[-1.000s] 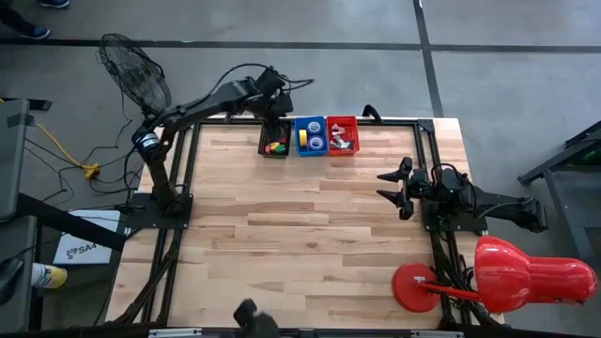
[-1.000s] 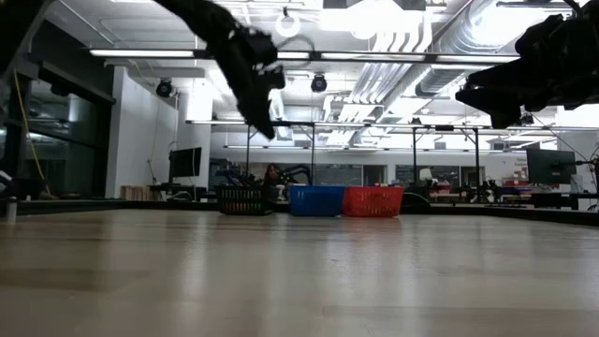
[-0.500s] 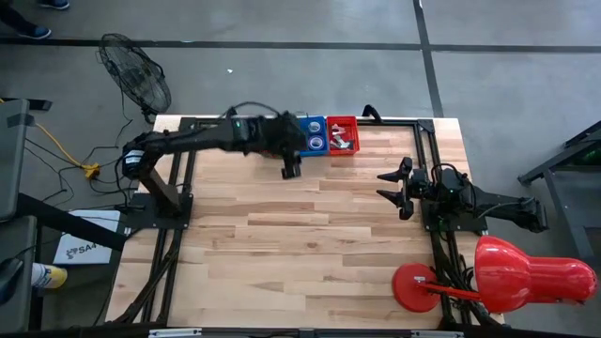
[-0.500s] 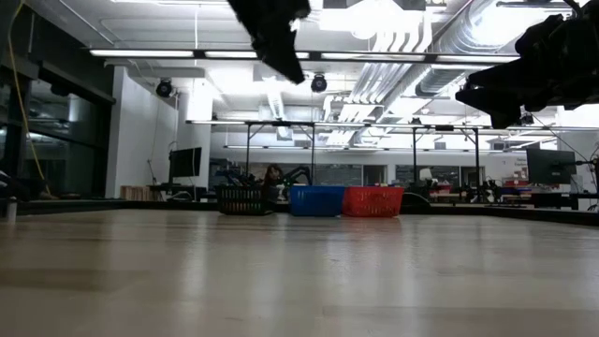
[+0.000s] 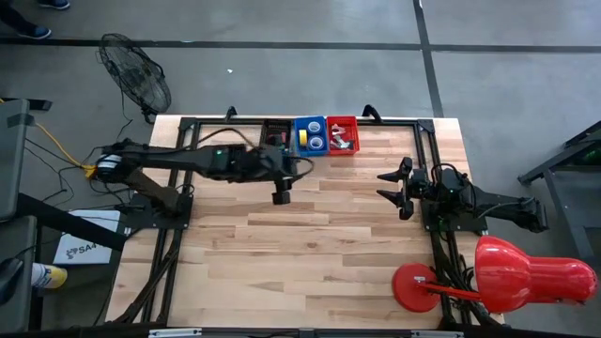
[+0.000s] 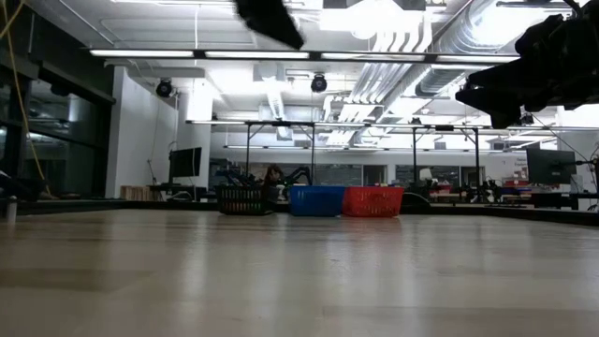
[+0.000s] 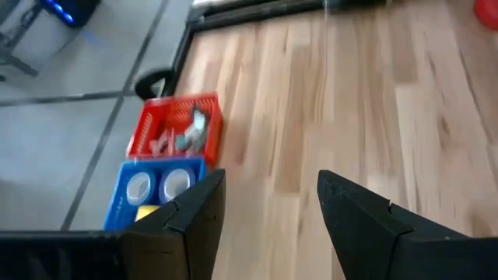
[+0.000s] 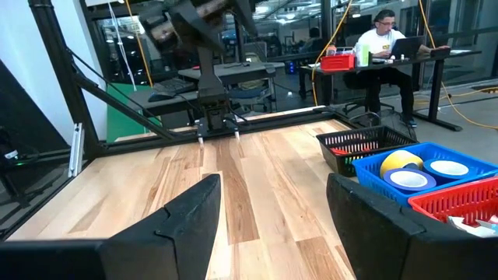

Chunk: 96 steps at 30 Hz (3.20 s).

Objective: Pick and place Stapler, Stapler remover, tape
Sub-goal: Return to Home Position

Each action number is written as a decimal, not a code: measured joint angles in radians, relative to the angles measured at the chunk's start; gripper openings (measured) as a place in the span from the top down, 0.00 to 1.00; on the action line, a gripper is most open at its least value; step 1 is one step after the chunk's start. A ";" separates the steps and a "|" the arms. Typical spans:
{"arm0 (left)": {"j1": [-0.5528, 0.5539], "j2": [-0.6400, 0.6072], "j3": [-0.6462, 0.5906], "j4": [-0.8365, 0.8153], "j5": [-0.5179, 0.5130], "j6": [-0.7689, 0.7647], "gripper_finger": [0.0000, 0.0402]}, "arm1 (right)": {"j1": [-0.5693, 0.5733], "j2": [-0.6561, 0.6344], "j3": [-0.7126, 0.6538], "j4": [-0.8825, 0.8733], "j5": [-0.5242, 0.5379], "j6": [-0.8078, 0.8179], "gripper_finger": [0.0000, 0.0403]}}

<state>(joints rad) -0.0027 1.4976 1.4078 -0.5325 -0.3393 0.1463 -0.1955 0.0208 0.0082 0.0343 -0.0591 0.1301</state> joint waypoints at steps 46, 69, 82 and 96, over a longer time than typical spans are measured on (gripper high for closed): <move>-0.089 -1.494 -1.346 0.459 0.166 0.383 0.50 | 0.000 0.026 0.000 0.006 -0.001 0.000 0.44; -0.089 -1.460 -1.395 0.543 0.352 0.475 0.50 | 0.000 0.026 0.000 0.006 -0.001 0.000 0.44; -0.089 -1.460 -1.396 0.544 0.349 0.478 0.50 | 0.000 0.026 0.000 0.006 -0.001 0.000 0.44; -0.089 -1.461 -1.396 0.545 0.348 0.478 0.50 | 0.000 0.026 0.000 0.006 -0.001 0.000 0.44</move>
<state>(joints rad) -0.0917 0.0368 0.0116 0.0120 0.0090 0.6239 -0.1957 0.0466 0.0084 0.0408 -0.0597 0.1299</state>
